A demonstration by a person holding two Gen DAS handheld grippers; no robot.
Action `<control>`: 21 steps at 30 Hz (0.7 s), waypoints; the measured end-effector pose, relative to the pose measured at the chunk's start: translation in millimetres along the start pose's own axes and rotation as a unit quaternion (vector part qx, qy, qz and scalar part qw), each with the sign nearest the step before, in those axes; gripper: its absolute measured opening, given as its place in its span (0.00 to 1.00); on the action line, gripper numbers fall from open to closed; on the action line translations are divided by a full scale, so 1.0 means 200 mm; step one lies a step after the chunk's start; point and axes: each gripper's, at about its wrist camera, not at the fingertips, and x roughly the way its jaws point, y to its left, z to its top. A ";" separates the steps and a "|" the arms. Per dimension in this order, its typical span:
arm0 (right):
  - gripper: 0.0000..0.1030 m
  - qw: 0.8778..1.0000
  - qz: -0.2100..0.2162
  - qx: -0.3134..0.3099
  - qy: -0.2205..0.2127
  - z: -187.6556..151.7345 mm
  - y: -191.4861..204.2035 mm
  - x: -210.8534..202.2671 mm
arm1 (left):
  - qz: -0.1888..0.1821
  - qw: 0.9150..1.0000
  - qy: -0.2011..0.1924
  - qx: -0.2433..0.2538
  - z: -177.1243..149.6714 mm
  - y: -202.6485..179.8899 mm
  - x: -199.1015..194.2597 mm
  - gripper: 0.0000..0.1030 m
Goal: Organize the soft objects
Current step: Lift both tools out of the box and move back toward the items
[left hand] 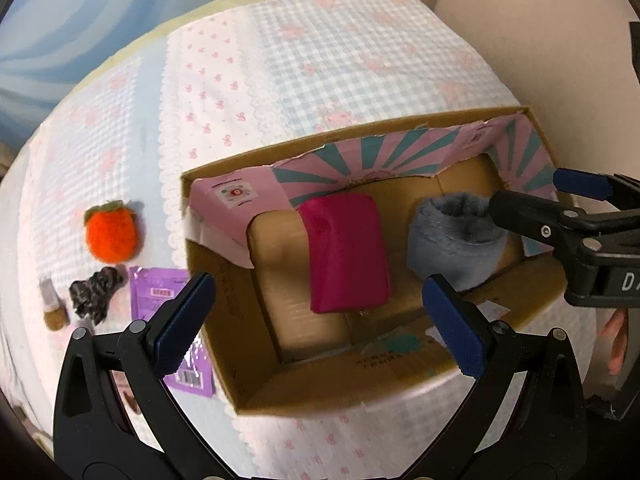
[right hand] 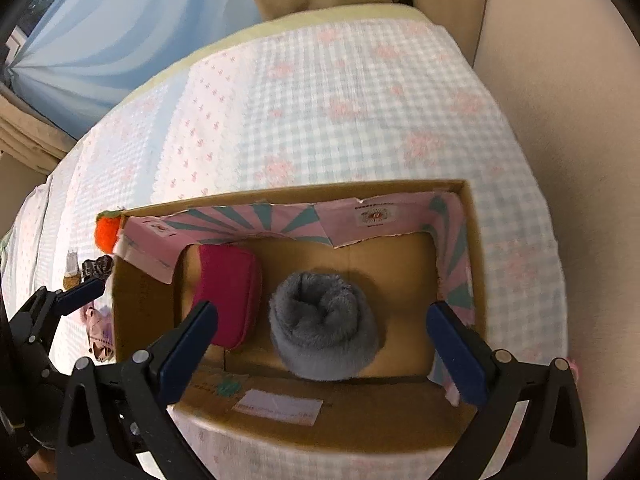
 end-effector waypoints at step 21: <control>1.00 0.990 -0.028 -0.014 -0.138 -0.33 0.30 -1.11 | -0.001 0.991 -0.120 -0.067 -0.30 0.11 -1.06 1.00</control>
